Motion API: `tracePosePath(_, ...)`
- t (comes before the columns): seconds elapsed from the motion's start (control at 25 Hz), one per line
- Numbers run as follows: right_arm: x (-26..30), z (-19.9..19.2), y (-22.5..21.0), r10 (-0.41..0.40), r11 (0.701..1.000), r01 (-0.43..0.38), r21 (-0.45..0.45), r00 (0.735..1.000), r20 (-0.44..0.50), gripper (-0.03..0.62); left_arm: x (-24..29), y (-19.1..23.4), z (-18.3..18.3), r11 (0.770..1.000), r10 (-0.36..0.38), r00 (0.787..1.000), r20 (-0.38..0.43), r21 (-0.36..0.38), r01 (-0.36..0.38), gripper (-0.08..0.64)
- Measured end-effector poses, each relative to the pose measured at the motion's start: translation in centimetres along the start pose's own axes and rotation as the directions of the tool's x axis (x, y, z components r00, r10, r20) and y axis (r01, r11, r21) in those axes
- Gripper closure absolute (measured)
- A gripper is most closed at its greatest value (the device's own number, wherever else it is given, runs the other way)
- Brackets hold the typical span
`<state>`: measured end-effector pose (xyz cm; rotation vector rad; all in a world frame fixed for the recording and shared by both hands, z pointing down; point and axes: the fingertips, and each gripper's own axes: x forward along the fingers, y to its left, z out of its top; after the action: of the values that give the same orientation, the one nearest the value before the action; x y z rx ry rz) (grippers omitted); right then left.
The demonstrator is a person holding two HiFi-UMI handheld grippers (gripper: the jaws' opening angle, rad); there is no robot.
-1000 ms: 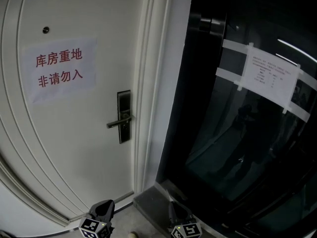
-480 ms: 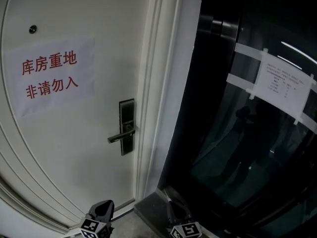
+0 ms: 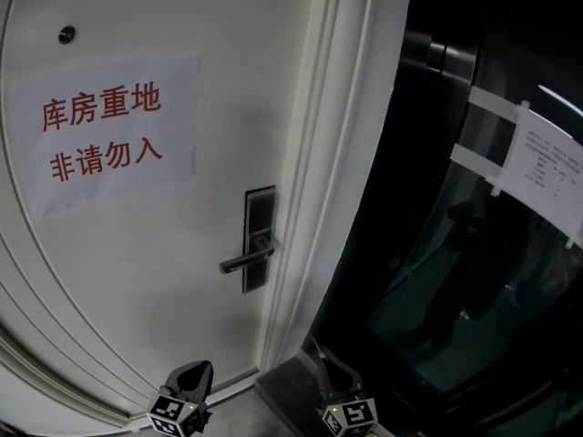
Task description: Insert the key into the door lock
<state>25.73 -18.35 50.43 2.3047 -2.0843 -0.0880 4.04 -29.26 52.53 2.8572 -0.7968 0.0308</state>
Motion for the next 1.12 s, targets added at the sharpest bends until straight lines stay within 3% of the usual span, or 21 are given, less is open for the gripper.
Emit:
tracePosePath(0.24,2.8,-0.1,-0.5,0.037,0.998,-0.036,-0.049,0.999,0.016,0.581,-0.7,2.6,-1.1,0.999,0.054,0.998,0.014,0.004,-0.054,0.557)
tracePosePath(0.68,8.3,2.8,-0.1,0.174,0.974,-0.164,-0.158,0.984,0.047,0.581,-1.6,4.0,0.4,0.983,0.183,0.983,0.027,-0.023,-0.182,0.557)
tracePosePath(0.88,10.9,3.4,0.1,0.258,0.948,-0.243,-0.204,0.965,0.049,0.581,-0.9,4.0,0.5,0.971,0.235,0.971,0.038,-0.040,-0.234,0.557)
tracePosePath(1.12,13.5,4.0,0.9,0.322,0.899,-0.294,-0.325,0.946,0.035,0.581,-0.6,4.2,0.4,0.956,0.293,0.955,0.042,-0.051,-0.290,0.557)
